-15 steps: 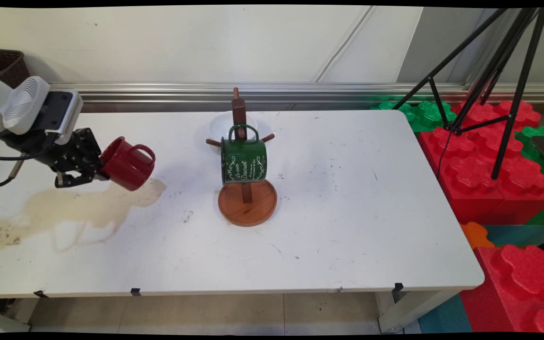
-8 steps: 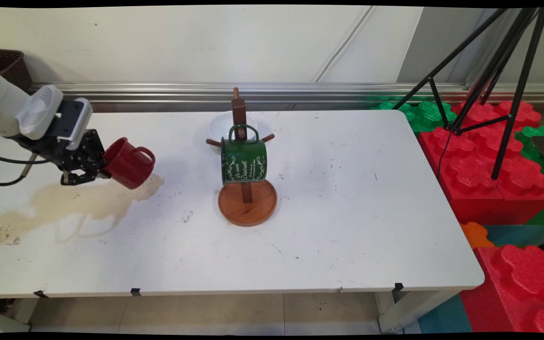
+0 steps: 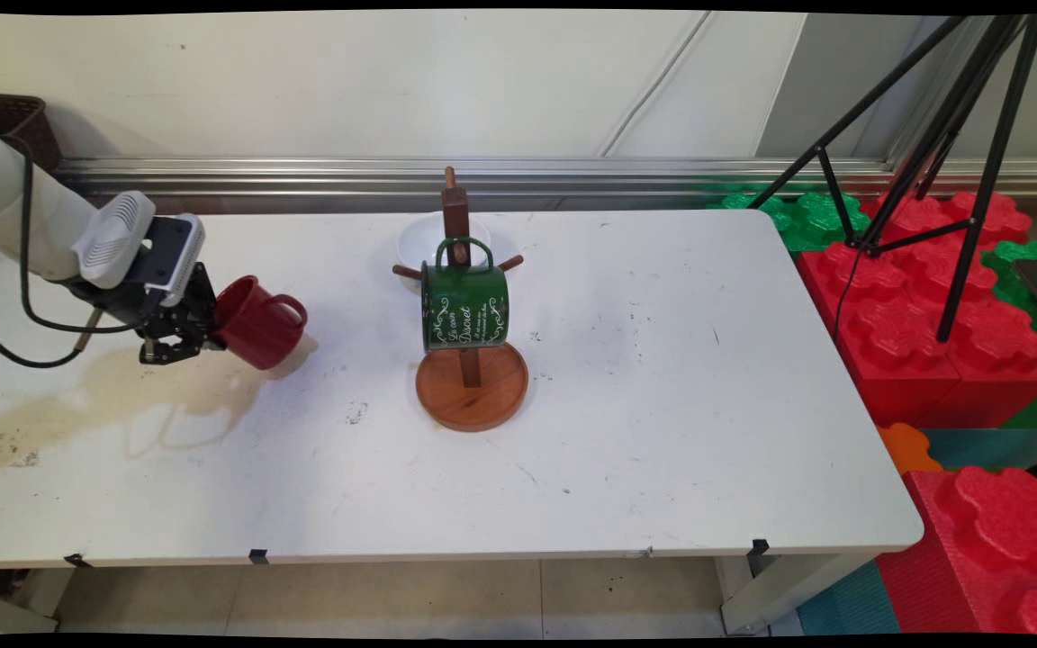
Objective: Place the picked object on the table
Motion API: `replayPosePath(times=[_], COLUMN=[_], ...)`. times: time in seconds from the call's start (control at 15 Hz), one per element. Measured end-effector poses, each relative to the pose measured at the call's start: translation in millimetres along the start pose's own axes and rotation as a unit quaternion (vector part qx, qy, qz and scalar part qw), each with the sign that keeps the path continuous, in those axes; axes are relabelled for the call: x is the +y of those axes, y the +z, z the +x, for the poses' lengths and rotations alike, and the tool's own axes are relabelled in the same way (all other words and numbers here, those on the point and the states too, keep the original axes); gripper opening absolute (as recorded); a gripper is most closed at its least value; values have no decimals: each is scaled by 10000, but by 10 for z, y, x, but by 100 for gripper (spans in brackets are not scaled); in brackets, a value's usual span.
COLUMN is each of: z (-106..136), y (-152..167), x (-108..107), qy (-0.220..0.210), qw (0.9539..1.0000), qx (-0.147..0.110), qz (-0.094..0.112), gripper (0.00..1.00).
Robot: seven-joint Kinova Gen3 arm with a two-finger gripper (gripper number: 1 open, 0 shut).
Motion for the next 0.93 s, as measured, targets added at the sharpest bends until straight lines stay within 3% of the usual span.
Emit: replayPosePath(times=[0.4, 0.47, 0.93], z=[16, 19, 31], y=[123, 137, 178], x=[-11, -11, -44], qy=[39, 41, -21], qw=[10000, 10000, 10000], qx=[-48, -50, -51], qz=[0, -3, 46], gripper=[0, 100, 100])
